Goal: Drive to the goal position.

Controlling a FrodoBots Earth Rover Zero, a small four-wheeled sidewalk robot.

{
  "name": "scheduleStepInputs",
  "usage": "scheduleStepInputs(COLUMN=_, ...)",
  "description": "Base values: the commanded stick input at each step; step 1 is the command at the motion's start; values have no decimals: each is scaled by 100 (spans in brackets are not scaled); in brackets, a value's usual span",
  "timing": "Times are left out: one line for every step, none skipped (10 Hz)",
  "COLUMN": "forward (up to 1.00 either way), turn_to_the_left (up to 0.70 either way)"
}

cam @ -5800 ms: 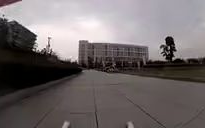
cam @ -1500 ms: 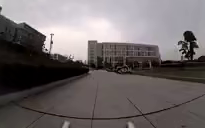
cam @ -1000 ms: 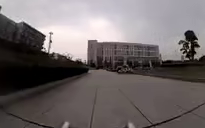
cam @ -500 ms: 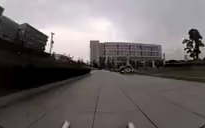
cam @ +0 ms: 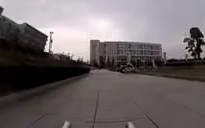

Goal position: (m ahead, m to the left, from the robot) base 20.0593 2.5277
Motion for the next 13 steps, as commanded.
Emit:
scheduleStepInputs(forward=60, turn_to_the_left=0)
scheduleStepInputs(forward=60, turn_to_the_left=0)
scheduleStepInputs(forward=60, turn_to_the_left=0)
scheduleStepInputs(forward=60, turn_to_the_left=0)
scheduleStepInputs(forward=60, turn_to_the_left=0)
scheduleStepInputs(forward=60, turn_to_the_left=15)
scheduleStepInputs(forward=60, turn_to_the_left=15)
scheduleStepInputs(forward=60, turn_to_the_left=15)
scheduleStepInputs(forward=60, turn_to_the_left=15)
scheduleStepInputs(forward=60, turn_to_the_left=15)
scheduleStepInputs(forward=60, turn_to_the_left=0)
scheduleStepInputs(forward=60, turn_to_the_left=0)
scheduleStepInputs(forward=60, turn_to_the_left=0)
